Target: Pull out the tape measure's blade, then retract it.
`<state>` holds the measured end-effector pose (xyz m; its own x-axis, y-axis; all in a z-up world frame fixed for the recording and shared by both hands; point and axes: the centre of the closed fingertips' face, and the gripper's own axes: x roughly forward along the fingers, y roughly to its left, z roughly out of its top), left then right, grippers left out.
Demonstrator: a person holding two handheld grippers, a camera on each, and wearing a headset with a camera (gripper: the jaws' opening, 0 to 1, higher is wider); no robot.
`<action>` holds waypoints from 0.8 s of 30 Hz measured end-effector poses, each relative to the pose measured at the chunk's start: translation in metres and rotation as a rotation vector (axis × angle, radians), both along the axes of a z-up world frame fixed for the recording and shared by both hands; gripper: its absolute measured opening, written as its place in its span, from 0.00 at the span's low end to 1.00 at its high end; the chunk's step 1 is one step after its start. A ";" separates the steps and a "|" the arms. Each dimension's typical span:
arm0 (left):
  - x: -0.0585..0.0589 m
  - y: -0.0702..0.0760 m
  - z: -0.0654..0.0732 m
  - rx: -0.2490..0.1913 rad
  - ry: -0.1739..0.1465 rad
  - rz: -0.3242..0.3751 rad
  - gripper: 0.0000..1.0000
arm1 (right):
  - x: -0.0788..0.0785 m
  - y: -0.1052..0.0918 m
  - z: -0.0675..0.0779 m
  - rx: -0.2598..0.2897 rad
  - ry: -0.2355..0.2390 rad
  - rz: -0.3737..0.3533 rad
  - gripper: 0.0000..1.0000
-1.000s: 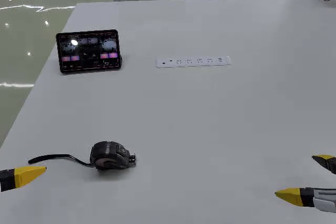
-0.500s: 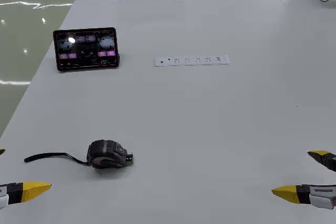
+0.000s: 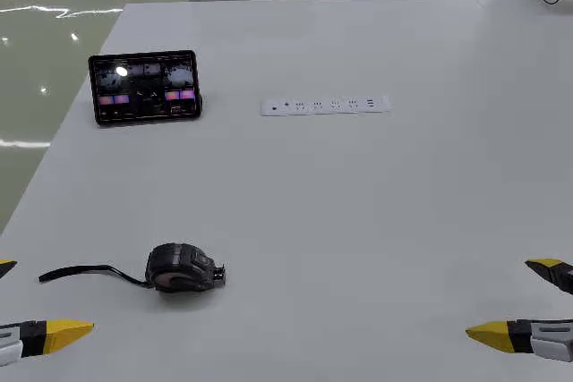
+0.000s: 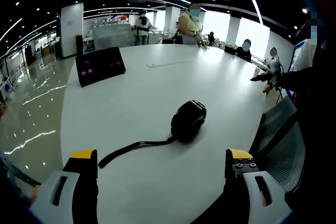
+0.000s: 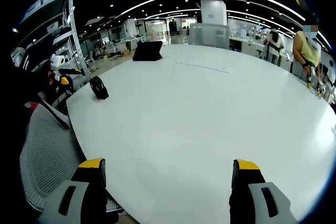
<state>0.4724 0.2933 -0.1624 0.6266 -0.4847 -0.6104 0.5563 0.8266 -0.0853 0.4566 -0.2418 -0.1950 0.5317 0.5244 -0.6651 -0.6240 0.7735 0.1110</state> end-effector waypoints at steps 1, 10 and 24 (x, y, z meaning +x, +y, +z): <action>0.001 -0.001 0.000 -0.003 0.000 -0.002 0.99 | 0.000 0.000 0.001 0.000 -0.001 -0.002 0.99; 0.006 -0.007 0.001 0.000 0.000 -0.003 0.99 | 0.001 0.002 0.000 0.004 -0.002 0.009 0.99; 0.012 -0.022 0.002 -0.020 0.007 -0.022 0.99 | 0.003 0.000 -0.001 0.015 -0.002 -0.007 0.99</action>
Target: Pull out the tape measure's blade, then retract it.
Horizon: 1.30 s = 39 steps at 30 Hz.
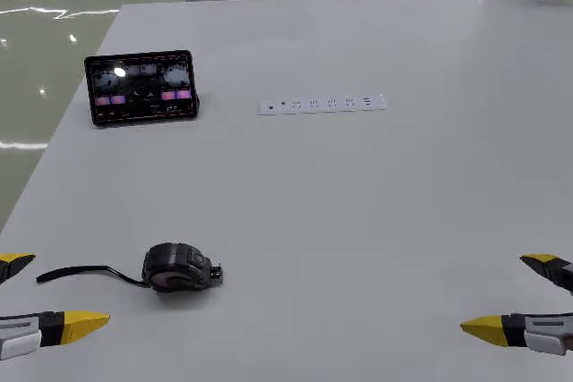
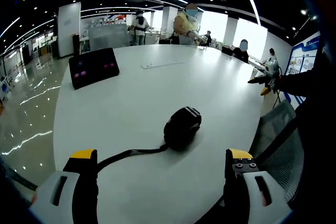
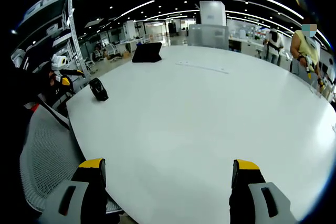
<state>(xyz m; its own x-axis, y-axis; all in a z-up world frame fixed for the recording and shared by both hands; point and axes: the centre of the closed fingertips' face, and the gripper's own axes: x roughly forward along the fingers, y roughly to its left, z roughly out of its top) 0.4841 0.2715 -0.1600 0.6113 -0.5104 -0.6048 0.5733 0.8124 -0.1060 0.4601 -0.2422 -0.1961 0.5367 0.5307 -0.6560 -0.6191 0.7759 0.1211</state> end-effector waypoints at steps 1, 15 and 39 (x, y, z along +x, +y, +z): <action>0.001 0.000 0.001 -0.001 -0.005 0.000 0.99 | 0.000 -0.001 0.000 -0.001 0.000 -0.001 0.99; 0.004 -0.003 0.006 -0.003 -0.024 -0.002 0.99 | 0.002 -0.004 -0.001 0.011 0.003 -0.017 0.99; 0.010 -0.009 0.010 -0.020 -0.026 -0.013 0.99 | -0.001 -0.004 0.002 0.017 0.001 -0.029 0.99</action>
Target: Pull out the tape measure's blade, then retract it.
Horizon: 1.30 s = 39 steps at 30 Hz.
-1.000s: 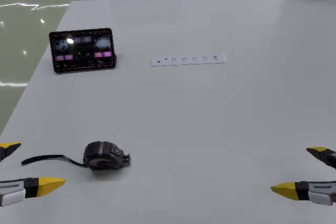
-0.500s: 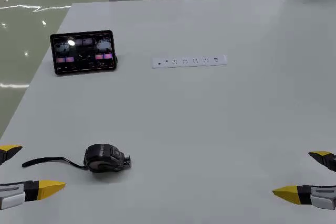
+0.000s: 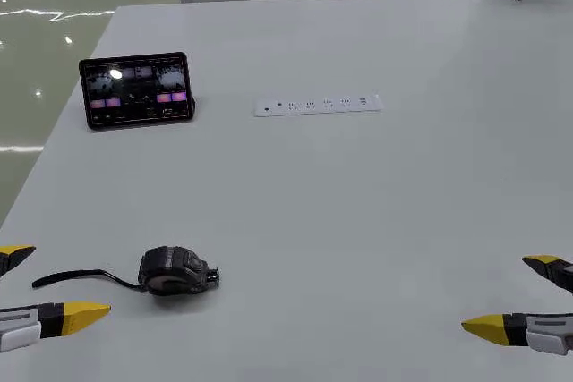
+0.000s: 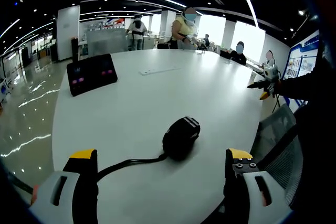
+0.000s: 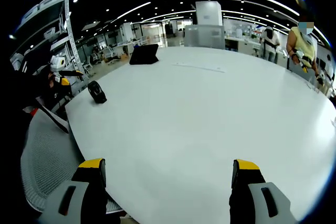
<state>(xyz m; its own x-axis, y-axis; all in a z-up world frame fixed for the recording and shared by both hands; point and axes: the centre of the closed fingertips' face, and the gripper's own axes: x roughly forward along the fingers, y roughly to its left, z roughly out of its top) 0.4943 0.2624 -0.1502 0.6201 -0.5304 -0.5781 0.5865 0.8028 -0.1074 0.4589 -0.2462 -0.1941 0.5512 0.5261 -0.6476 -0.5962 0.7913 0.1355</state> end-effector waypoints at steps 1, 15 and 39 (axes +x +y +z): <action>0.000 -0.001 0.000 0.001 -0.001 -0.004 0.99 | 0.000 0.000 -0.001 0.000 0.001 0.000 0.99; -0.001 -0.001 0.001 0.012 0.005 -0.020 0.99 | -0.003 -0.004 -0.008 0.004 0.014 -0.004 0.99; 0.008 -0.018 0.002 -0.012 -0.001 -0.052 0.99 | -0.001 0.001 -0.005 0.009 0.005 -0.008 0.99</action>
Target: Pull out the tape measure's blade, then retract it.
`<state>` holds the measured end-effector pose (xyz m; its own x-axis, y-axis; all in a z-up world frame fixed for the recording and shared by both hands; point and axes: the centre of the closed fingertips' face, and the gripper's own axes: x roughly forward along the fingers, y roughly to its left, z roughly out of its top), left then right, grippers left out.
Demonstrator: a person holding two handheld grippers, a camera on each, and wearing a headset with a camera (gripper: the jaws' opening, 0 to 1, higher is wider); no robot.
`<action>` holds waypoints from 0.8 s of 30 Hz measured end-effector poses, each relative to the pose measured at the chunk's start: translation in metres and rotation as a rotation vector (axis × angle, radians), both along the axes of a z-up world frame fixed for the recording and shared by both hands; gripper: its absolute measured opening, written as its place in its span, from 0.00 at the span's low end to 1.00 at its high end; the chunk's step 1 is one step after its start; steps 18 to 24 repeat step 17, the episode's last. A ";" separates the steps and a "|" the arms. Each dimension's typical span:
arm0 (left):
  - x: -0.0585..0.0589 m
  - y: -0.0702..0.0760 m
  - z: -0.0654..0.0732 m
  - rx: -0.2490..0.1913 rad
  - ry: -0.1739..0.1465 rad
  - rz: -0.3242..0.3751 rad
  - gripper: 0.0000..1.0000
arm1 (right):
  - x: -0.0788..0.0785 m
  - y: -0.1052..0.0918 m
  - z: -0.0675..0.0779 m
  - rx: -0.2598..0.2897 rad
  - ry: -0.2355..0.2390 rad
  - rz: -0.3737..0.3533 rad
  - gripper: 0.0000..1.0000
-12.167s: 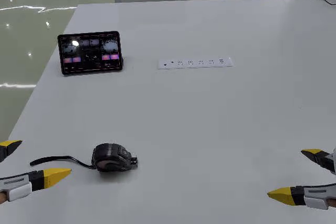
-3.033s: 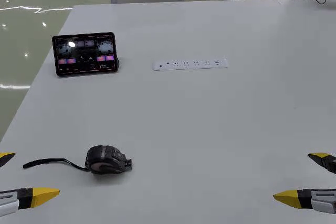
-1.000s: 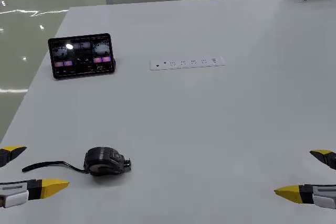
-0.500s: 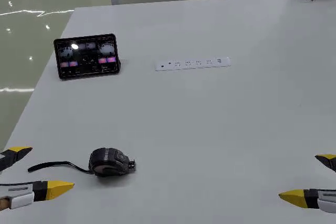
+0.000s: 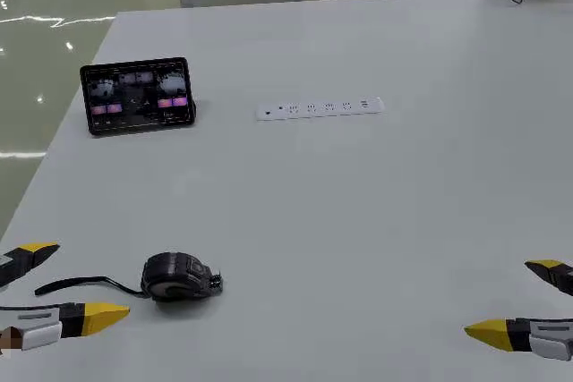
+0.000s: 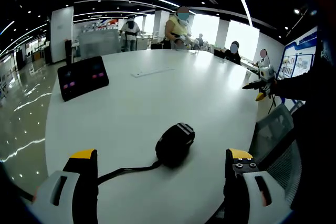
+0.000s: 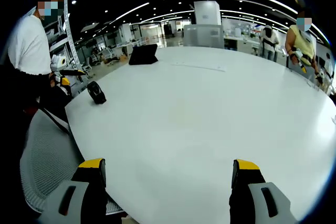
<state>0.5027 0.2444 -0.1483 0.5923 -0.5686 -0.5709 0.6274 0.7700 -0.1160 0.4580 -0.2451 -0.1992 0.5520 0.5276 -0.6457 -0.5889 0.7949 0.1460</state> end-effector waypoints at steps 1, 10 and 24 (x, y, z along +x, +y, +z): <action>0.001 0.001 0.000 0.002 -0.002 0.001 0.99 | 0.000 0.000 0.000 -0.002 0.001 0.001 0.99; -0.001 0.001 -0.003 -0.005 0.010 0.004 0.99 | 0.001 0.000 0.001 -0.008 -0.006 0.014 0.99; -0.004 -0.001 -0.007 -0.009 0.024 -0.002 0.99 | 0.003 0.001 0.003 -0.011 -0.011 0.023 0.99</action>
